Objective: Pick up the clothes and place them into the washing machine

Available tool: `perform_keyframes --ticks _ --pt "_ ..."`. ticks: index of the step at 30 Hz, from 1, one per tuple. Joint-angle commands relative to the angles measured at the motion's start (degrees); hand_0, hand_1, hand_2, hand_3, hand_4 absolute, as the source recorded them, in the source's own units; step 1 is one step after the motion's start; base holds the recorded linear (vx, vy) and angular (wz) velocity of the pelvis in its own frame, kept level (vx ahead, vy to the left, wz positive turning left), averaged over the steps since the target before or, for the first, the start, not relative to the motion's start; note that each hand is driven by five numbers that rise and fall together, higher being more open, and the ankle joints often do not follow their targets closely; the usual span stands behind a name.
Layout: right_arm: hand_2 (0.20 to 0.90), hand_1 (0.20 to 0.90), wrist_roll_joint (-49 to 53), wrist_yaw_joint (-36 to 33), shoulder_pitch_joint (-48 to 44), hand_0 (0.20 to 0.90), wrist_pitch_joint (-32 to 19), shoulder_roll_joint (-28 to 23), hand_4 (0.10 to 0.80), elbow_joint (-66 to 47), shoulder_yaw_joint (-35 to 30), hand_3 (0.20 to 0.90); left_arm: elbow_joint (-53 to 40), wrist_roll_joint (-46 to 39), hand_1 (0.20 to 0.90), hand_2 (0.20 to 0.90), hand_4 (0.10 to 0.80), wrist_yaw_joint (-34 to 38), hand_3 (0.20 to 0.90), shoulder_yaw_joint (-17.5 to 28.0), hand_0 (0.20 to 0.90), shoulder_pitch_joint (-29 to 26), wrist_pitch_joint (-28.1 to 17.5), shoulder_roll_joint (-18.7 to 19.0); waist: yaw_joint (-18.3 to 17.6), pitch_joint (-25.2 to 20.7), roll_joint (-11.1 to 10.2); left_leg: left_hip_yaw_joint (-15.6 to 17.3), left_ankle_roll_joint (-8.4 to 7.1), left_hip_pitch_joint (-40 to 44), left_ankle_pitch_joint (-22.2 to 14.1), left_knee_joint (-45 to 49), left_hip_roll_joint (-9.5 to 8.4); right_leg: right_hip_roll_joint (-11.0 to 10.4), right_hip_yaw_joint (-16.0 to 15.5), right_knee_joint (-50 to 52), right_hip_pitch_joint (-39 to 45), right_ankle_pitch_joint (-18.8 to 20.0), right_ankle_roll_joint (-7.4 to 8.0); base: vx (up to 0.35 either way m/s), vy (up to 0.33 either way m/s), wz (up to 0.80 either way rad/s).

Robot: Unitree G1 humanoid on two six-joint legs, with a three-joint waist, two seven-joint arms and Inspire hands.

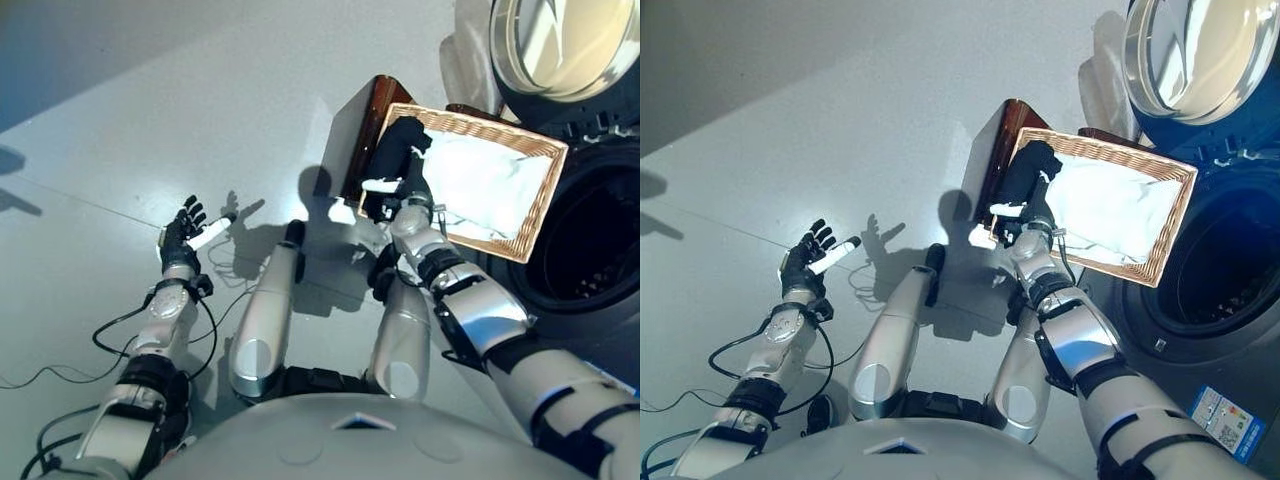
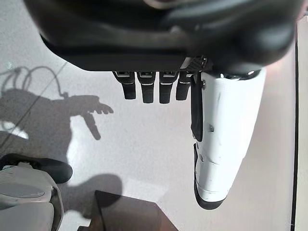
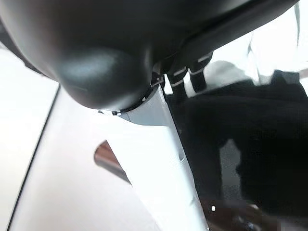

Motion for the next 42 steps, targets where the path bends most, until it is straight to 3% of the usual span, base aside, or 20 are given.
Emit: perform_keyframes --ticks 1,19,24,25,31,37,42 --pt "0.2 0.2 -2.5 3.2 -2.9 0.2 0.2 1.4 0.3 2.2 2.0 0.2 -5.3 0.7 0.9 0.9 0.8 -0.1 0.9 0.2 0.9 1.6 -2.6 3.7 2.0 -0.4 2.7 1.6 -0.19 2.7 -2.3 -1.4 -1.08 1.1 0.4 5.9 1.5 -5.2 -1.11 0.0 0.0 0.0" --pt "0.2 0.2 -3.5 3.1 -2.7 0.2 0.8 -0.7 0.3 6.4 -1.1 0.2 -6.2 1.3 0.9 0.9 0.8 -2.5 0.9 -1.4 0.9 2.2 -2.5 4.8 3.1 -1.5 3.6 1.1 0.09 3.8 -1.7 -2.5 -1.69 0.7 0.1 5.3 2.7 -4.8 -0.93 -0.005 0.002 0.01" --pt "0.2 0.2 0.9 3.2 0.3 0.2 -2.1 -1.3 0.3 3.1 -3.0 0.2 -4.5 1.6 0.9 0.9 0.8 -2.6 0.9 -1.0 0.9 1.8 -2.3 4.3 2.4 -1.9 2.1 1.0 -0.19 7.2 -0.4 -6.7 -1.2 1.1 0.0 0.6 6.2 -2.6 -0.7 -0.012 -0.002 0.0" --pt "0.2 0.2 2.7 3.8 2.3 0.2 -4.1 -1.2 0.3 -0.6 -2.7 0.2 -3.5 1.4 0.9 0.9 0.8 -2.4 0.9 -0.3 0.9 1.3 -2.4 4.0 1.7 -2.0 1.0 1.2 -0.16 7.9 2.4 -9.5 -1.19 1.4 -0.4 -2.4 7.2 -0.2 -1.26 -0.067 -0.009 0.02" --pt "0.2 0.2 11.4 7.5 9.6 0.2 -8.5 -2.5 0.3 -12.2 -3.8 0.2 -0.6 1.4 0.9 0.9 0.8 -1.6 0.9 2.2 0.9 1.1 -2.3 2.4 -0.5 -2.6 -2.3 1.8 -0.62 13.2 5.7 -17.4 -0.91 2.3 0.0 -11.3 12.4 3.3 -1.01 0.007 -0.018 -0.03" --pt "0.2 0.2 18.7 10.4 13.5 0.2 -10.9 -2.6 0.3 -16.9 -5.9 0.2 -0.9 -0.4 0.9 0.9 0.8 -2.4 0.9 3.7 0.9 2.3 -2.0 1.4 -1.4 -3.2 -3.5 2.3 -0.87 17.2 8.1 -22.9 -0.52 3.1 0.5 -17.2 15.9 6.1 -0.46 0.032 -0.02 -0.15" --pt "0.2 0.2 26.7 13.8 18.1 0.2 -13.3 -2.5 0.3 -17.7 -9.2 0.2 0.9 -1.7 0.9 0.9 0.8 -3.5 0.9 4.3 0.9 2.7 -2.4 -1.0 -2.1 -6.2 -4.8 2.7 -1.69 23.0 11.4 -31.0 0.68 3.9 0.1 -24.7 21.1 9.1 0.45 0.1 -0.025 -0.12"
